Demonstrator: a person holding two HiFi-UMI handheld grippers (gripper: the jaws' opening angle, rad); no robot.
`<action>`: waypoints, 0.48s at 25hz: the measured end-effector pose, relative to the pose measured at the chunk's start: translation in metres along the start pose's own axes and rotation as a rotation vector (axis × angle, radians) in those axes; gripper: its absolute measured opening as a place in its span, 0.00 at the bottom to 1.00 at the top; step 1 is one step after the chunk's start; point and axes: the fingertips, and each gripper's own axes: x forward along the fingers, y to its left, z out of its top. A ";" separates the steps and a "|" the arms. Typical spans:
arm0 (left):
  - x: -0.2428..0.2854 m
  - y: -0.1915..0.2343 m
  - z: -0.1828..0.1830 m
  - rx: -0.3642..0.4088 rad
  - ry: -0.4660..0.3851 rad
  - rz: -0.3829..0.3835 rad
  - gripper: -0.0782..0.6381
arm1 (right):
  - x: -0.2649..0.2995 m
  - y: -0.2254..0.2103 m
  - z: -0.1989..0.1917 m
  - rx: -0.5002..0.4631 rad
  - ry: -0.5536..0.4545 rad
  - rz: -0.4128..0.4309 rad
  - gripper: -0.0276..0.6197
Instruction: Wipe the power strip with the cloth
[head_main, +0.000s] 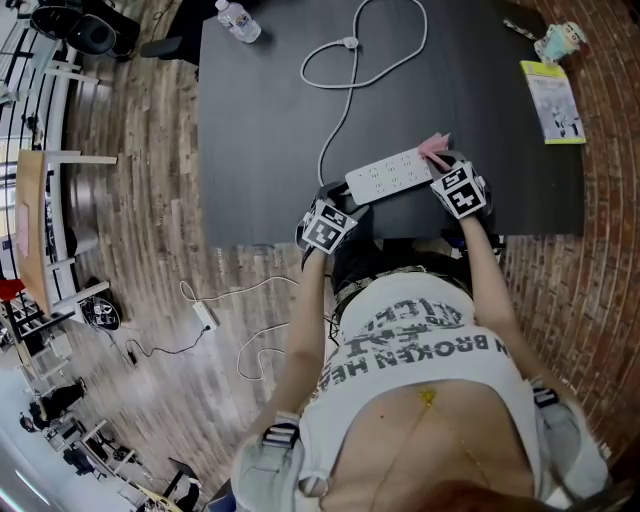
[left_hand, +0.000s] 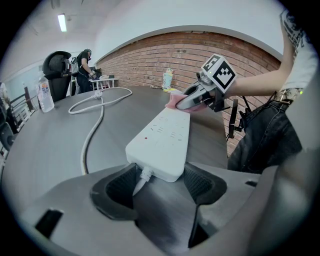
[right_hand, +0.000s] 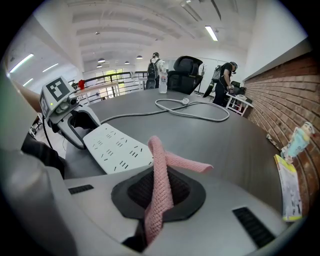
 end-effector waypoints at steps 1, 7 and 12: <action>-0.001 0.000 0.001 -0.001 0.001 0.002 0.50 | 0.000 -0.001 0.000 0.009 -0.001 -0.002 0.07; 0.000 0.000 -0.001 -0.001 0.001 0.002 0.50 | -0.008 0.031 0.024 -0.090 -0.068 0.104 0.07; 0.002 0.000 0.000 -0.001 -0.002 0.005 0.50 | -0.010 0.087 0.053 -0.239 -0.134 0.279 0.07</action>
